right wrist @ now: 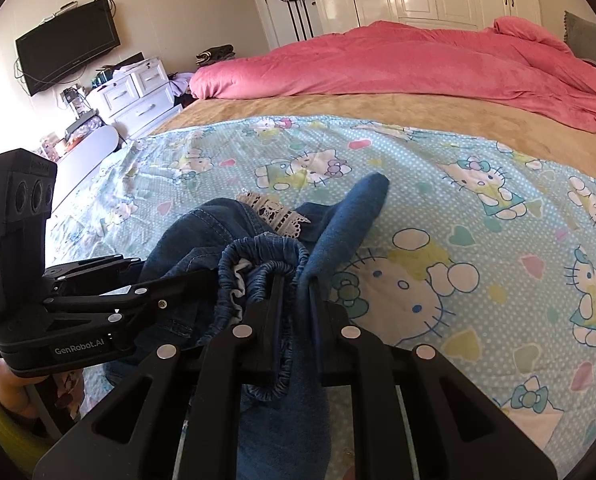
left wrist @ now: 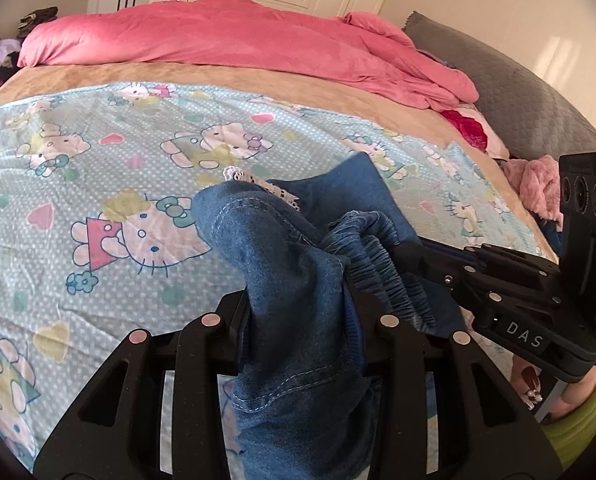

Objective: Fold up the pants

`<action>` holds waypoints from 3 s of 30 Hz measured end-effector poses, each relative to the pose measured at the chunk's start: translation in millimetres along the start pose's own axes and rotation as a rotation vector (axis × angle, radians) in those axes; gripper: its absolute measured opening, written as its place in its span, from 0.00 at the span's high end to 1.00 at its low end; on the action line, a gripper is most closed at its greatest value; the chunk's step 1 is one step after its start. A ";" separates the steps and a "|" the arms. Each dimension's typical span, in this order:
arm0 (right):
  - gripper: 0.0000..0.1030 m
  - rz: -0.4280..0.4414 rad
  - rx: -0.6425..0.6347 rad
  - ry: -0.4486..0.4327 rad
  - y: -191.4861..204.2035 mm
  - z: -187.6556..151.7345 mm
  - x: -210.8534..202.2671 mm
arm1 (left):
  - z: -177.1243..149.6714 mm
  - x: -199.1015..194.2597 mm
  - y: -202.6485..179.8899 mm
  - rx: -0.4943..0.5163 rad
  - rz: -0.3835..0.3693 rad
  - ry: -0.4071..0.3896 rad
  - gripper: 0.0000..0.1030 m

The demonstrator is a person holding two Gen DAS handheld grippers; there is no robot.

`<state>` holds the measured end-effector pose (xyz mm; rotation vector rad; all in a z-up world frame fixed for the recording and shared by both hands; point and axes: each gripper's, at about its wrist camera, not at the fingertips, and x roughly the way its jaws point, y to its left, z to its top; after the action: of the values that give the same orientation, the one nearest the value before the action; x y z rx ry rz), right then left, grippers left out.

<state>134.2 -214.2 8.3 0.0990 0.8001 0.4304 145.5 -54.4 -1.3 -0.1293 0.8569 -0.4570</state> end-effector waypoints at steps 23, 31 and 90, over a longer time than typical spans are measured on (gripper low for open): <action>0.50 -0.159 0.113 0.147 -45.2 -28.6 37.6 | -21.8 31.5 22.0 -0.040 0.072 0.093 0.41; 0.46 -0.171 0.113 0.125 -41.1 -29.9 30.4 | -23.5 25.0 21.8 -0.040 0.072 0.087 0.37; 0.04 -0.287 0.098 -0.045 20.8 -145.4 -110.4 | -134.6 -87.4 -16.9 -0.058 0.201 0.026 0.08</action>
<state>-44.4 -251.5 -13.6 0.0828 0.7770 0.1175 -11.0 -21.7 -23.3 -0.0897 0.8991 -0.2460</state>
